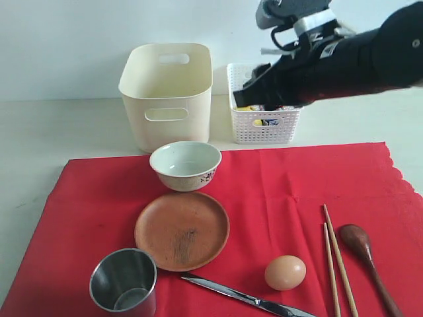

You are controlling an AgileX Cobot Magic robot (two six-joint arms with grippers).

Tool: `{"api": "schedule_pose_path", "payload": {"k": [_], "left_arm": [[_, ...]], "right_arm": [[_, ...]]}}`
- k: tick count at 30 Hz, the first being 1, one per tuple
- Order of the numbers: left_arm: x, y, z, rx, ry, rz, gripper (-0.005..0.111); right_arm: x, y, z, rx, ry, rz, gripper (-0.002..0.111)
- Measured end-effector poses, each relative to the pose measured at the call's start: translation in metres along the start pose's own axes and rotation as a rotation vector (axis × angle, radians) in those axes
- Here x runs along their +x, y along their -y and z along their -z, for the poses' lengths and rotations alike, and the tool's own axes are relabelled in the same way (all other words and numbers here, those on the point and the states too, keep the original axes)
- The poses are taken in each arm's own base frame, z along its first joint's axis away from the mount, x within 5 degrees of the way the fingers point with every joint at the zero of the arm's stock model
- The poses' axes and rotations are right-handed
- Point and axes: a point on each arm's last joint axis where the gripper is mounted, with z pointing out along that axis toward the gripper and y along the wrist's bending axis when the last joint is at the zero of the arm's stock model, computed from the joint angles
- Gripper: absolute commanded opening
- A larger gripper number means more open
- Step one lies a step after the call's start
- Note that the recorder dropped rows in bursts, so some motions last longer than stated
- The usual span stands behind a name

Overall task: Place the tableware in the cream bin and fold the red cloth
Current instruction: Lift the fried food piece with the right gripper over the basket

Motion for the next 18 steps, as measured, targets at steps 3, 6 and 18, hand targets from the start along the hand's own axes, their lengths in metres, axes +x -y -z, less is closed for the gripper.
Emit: {"api": "schedule_pose_path", "payload": {"k": [3,6,18], "left_arm": [[0.000,0.000,0.000,0.000,0.000,0.000,0.000],[0.000,0.000,0.000,0.000,0.000,0.000,0.000],[0.000,0.000,0.000,0.000,0.000,0.000,0.000]], "right_arm": [[-0.016,0.014,-0.002,0.026,0.026,-0.019,0.000],[-0.029,0.027,-0.008,0.055,0.054,-0.035,0.000],[-0.037,0.072,-0.081,0.117,0.016,-0.083,0.000]]}}
